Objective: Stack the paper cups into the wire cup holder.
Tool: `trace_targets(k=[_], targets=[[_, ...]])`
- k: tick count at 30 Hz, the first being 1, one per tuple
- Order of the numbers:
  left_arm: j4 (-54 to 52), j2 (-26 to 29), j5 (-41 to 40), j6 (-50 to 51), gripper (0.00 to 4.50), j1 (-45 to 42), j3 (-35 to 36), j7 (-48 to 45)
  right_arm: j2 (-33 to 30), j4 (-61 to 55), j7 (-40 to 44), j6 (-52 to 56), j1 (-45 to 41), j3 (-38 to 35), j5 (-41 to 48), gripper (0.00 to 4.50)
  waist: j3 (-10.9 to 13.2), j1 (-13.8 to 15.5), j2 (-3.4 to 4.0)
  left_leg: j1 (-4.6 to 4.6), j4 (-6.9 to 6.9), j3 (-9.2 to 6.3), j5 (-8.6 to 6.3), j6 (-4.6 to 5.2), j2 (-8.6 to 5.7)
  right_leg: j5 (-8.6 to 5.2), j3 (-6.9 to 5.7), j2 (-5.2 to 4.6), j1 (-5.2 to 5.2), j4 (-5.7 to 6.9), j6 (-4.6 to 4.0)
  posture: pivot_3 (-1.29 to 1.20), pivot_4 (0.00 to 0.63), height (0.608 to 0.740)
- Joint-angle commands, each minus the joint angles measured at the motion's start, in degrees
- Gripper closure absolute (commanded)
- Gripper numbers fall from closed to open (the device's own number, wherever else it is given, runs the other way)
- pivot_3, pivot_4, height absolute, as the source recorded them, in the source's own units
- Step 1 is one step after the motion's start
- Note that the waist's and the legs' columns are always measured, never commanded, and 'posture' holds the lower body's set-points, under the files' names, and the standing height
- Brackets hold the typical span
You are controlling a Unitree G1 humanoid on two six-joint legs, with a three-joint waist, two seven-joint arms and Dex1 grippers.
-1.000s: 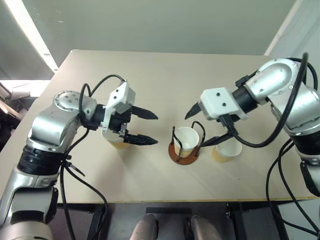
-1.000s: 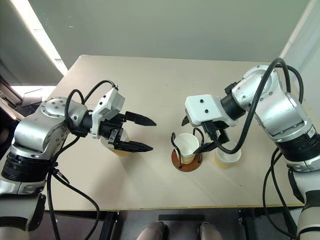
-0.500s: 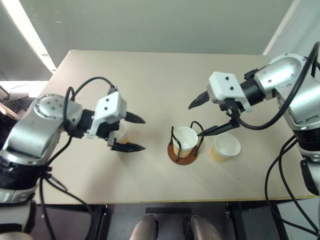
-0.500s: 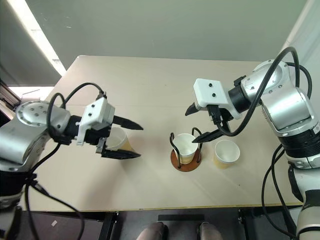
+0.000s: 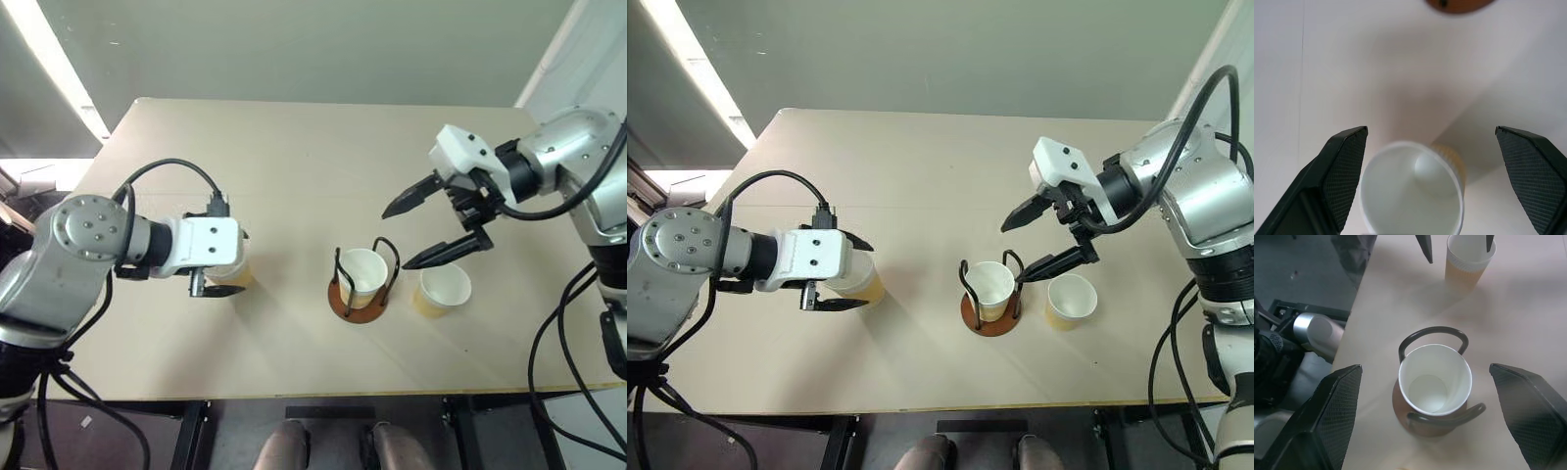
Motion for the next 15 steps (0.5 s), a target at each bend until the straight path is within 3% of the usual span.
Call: trace_targets(k=[1, 9, 15], targets=[[-0.1, 1.4, 3.9, -1.0, 0.0, 1.0, -0.3, 1.2, -1.8, -0.6, 0.4, 0.3, -1.5, -1.9, 1.9, 0.18, 0.0, 0.0, 0.0, 0.0, 0.0, 0.0, 0.0, 0.0, 0.0, 0.0, 0.0, 0.0, 0.0, 0.0, 0.0, 0.0, 0.15, 0.74], [-0.4, 0.7, 4.7, 0.1, 0.0, 2.3, -0.2, 0.2, -3.3, -0.9, 0.4, 0.6, -1.7, -1.1, 3.1, 0.18, 0.0, 0.0, 0.0, 0.0, 0.0, 0.0, -0.01, -0.02, 0.0, 0.0, 0.0, -0.01, 0.0, 0.06, 0.0, 0.0, 0.15, 0.74], [0.0, 0.8, 4.7, 0.0, 0.0, 3.3, -0.2, -0.4, -2.6, -2.7, 0.4, 2.0, -2.1, -4.0, 9.3, 0.18, 0.0, 0.0, 0.0, 0.0, 0.0, 0.0, -0.01, -0.02, 0.0, 0.0, 0.0, -0.01, 0.0, 0.06, 0.0, 0.0, 0.15, 0.74]])
